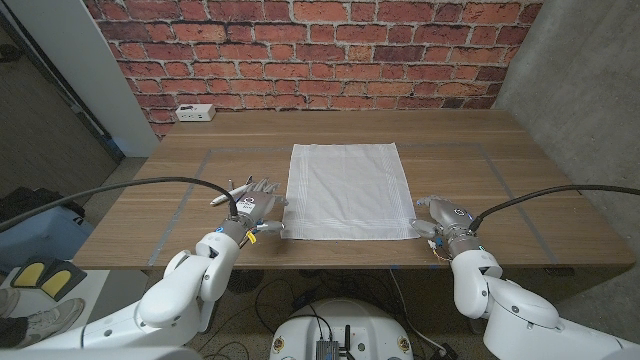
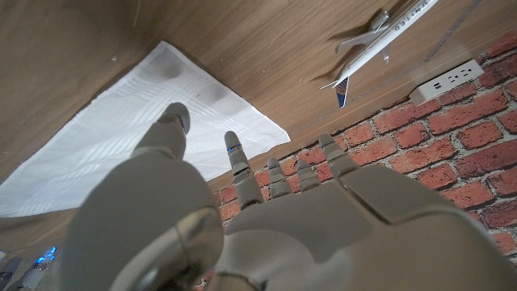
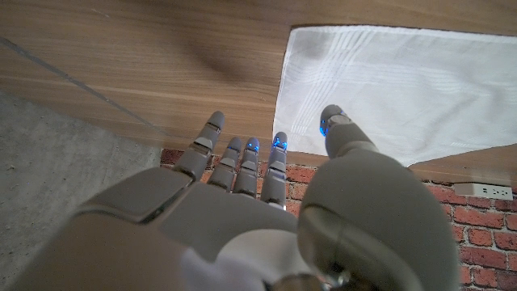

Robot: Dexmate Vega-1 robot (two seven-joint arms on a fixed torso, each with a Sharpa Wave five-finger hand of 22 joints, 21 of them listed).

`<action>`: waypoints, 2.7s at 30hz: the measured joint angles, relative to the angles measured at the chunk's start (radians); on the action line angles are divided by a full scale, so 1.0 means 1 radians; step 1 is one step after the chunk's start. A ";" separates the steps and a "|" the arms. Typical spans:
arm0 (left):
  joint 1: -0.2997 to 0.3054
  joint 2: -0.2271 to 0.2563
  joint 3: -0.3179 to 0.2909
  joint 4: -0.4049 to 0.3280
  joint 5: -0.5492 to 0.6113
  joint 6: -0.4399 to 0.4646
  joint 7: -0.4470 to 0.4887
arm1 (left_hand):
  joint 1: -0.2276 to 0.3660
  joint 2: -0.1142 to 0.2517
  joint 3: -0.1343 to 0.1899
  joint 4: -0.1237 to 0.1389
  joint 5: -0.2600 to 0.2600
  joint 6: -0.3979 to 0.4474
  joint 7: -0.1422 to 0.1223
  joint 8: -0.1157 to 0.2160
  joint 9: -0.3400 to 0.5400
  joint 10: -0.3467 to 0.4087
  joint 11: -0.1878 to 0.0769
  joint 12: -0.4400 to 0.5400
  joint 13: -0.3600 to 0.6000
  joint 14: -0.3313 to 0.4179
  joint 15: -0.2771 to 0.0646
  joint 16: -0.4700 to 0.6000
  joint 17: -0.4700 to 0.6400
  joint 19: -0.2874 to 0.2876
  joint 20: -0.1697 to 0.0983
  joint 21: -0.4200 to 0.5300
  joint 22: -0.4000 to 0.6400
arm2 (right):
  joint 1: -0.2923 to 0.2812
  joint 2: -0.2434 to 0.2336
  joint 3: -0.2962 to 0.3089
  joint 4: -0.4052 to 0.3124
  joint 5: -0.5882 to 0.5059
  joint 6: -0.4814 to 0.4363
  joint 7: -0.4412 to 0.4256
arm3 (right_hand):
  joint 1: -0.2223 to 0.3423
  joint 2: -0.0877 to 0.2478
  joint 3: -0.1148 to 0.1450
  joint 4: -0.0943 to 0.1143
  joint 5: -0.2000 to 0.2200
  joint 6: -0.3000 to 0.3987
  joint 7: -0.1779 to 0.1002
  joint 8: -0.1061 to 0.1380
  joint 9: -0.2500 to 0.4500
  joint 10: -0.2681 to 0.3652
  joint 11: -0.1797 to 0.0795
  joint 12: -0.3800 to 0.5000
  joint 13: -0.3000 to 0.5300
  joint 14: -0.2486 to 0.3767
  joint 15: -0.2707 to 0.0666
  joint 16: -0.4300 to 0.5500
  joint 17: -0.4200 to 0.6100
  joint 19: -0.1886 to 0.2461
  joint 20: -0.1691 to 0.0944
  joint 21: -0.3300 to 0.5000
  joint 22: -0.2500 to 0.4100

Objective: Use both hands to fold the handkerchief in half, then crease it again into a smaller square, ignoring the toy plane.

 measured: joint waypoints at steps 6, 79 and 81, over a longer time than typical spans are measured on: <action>-0.002 -0.008 0.002 0.000 0.033 0.002 -0.038 | 0.044 0.012 0.004 0.003 -0.009 0.016 -0.005 0.007 0.000 -0.001 -0.002 0.000 -0.001 -0.001 0.001 0.000 0.000 0.003 -0.003 0.000 0.000 | 0.037 -0.003 -0.050 -0.007 -0.018 -0.039 0.008 | 0.054 -0.018 0.000 0.000 0.011 0.003 -0.003 0.000 0.000 -0.004 -0.015 0.000 0.000 0.000 -0.011 -0.007 0.000 0.004 -0.004 -0.006 0.000; 0.030 -0.115 -0.050 0.010 0.211 -0.043 -0.304 | 0.120 0.122 -0.053 0.040 -0.068 -0.010 -0.001 -0.075 0.009 -0.033 0.023 -0.007 0.002 -0.038 0.034 -0.004 0.000 -0.006 0.017 0.000 0.000 | 0.230 0.001 -0.253 0.102 0.030 -0.090 0.072 | 0.361 0.049 -0.109 0.044 0.013 0.157 -0.133 0.025 0.009 -0.001 -0.119 0.009 0.000 0.032 -0.015 0.034 0.017 0.047 -0.054 0.000 0.002; 0.030 -0.115 -0.050 0.010 0.211 -0.043 -0.302 | 0.124 0.126 -0.055 0.038 -0.068 -0.014 0.002 -0.079 0.009 -0.033 0.023 -0.007 0.002 -0.038 0.034 -0.004 0.000 -0.006 0.017 0.000 0.000 | 0.213 0.006 -0.236 0.116 0.038 -0.048 0.046 | 0.365 0.053 -0.127 0.043 0.013 0.222 -0.111 0.039 0.008 0.034 -0.118 0.018 0.000 0.062 -0.015 0.047 0.021 0.063 -0.055 0.007 0.002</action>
